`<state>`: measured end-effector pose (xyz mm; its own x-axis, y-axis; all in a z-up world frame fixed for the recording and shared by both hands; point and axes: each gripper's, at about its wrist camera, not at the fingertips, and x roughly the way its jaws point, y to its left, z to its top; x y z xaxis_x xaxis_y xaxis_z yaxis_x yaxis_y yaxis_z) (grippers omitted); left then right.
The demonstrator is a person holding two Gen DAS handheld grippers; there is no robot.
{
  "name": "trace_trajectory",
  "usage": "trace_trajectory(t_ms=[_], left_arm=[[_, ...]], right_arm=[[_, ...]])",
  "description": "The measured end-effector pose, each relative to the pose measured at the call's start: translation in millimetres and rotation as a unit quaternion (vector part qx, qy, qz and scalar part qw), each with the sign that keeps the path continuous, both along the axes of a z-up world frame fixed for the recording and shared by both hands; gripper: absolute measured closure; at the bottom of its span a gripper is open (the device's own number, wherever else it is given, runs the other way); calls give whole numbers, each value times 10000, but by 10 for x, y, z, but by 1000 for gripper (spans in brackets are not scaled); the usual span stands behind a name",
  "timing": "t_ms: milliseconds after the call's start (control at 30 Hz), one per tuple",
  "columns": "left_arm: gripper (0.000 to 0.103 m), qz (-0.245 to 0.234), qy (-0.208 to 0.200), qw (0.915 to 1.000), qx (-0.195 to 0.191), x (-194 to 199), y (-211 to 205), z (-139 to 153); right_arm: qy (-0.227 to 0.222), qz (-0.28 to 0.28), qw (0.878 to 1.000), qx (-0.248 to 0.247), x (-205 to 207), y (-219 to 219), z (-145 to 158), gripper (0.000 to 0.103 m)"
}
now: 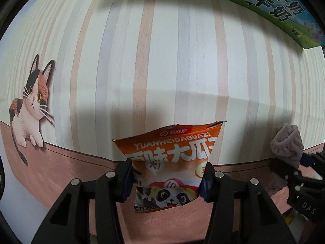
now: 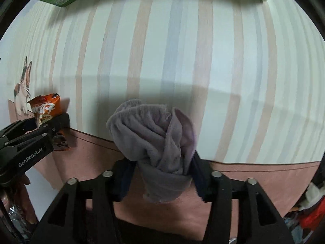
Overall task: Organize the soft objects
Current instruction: 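Grasp the orange snack bag with the left tool while the right tool grasps the lilac towel, then drop the orange bag and lilac towel into the box, open both tools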
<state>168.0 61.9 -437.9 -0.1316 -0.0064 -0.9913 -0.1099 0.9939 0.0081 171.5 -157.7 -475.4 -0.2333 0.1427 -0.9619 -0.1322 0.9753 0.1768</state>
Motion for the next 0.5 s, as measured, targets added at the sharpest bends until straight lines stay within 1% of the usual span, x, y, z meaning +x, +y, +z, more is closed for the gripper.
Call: trace_trajectory(t_ms=[67,100,167,233,267,300,400,433,467,500], left_arm=[[54,-51,-13,10000,24,-2,-17,2],[54,-79,-25,10000,44,-57,118,0],[56,-120,-46,9999,103,-57,91,3],[57,-138,-69,9998,145,44,78,37],[58,-115,-70,9998,134,39,61,44],[58,-103,-70,9999,117,31,46,68],[58,-76,-303,9995,-15,52,-49,334],[58,-111,-419,9990,-55,79,-86,462],[58,-149,-609,9979,-140,132,-136,665],[58,-172,-735,9970,-198,174,-164,805]], right_arm=[[-61,46,10000,-23,-49,-9,-25,45],[-94,89,9999,-71,-62,25,-27,45],[-167,181,9995,-194,-113,128,-25,45],[-269,286,9986,-367,-154,203,-39,52],[-350,396,9971,-547,-185,234,-44,62],[-410,480,9961,-609,-205,246,-34,62],[-450,422,9970,-462,-253,209,58,63],[-474,380,9974,-381,-247,184,135,63],[-522,305,9979,-247,-189,111,272,63],[-586,244,9979,-118,-158,71,402,63]])
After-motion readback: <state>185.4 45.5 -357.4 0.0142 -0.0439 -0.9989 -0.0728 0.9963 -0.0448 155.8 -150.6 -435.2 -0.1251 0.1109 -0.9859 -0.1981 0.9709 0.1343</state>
